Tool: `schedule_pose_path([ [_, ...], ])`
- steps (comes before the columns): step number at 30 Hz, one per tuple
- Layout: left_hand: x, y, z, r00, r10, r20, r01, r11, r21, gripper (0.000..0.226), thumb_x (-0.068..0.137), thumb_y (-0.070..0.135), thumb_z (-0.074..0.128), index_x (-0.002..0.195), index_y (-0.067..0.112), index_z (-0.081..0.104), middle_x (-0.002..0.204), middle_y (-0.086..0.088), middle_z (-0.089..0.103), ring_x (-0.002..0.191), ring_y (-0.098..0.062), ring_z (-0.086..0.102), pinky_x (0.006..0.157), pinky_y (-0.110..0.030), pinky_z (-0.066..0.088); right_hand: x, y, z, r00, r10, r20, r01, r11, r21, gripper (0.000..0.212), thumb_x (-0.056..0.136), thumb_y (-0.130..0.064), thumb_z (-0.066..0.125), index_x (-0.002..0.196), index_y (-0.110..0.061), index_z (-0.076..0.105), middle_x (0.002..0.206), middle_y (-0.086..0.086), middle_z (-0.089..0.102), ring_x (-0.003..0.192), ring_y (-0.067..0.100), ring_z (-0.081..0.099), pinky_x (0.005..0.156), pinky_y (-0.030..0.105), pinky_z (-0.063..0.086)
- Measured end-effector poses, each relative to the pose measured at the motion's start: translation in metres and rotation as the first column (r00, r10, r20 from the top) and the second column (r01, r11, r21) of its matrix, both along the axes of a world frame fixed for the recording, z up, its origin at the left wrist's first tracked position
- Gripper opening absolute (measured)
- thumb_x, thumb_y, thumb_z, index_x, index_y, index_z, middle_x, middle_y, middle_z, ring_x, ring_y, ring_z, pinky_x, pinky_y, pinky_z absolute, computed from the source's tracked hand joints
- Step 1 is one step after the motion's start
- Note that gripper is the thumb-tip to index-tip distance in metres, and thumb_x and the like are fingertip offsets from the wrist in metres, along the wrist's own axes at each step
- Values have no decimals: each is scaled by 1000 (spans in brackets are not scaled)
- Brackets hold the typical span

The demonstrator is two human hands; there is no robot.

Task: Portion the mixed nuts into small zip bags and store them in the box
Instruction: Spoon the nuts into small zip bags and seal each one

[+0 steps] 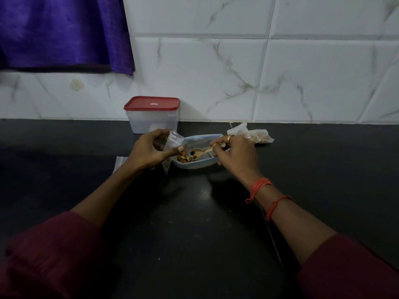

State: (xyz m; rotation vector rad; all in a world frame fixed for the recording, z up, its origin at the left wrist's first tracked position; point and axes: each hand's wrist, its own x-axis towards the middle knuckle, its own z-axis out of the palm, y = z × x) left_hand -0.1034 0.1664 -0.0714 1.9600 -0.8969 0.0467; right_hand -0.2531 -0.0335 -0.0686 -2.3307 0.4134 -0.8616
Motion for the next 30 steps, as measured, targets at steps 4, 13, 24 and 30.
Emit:
schedule_pose_path([
  [4,-3,0,1,1000,-14,-25,14,1000,11,78,68,54,75,136,20,56,122,2,64,104,-12,62,81,-24,53,3,4,-2,997,73,-5,-70,978,196,11,91,-27,66,88,-29,76,66,-8,74,55,8,70,70,40,62],
  [13,-6,-1,3,999,-21,-33,21,1000,-7,77,66,53,74,134,20,56,119,3,64,101,-7,62,79,-20,51,-3,18,3,985,171,-34,-102,721,685,13,96,-15,61,97,-10,74,80,5,78,47,9,61,42,19,42],
  [24,-1,1,1,1000,-11,3,11,1000,-24,70,73,46,78,134,19,57,119,1,66,104,-10,63,84,-26,54,0,4,4,999,25,-27,7,585,811,13,96,-11,58,99,-6,70,76,5,77,47,8,61,44,22,47],
  [30,-1,2,1,1000,-26,0,26,1000,13,80,68,55,78,136,19,56,123,-1,65,107,-14,64,88,-33,56,-1,-3,12,996,-40,80,-47,527,848,15,95,-12,59,99,-4,72,75,6,75,45,6,59,42,21,45],
])
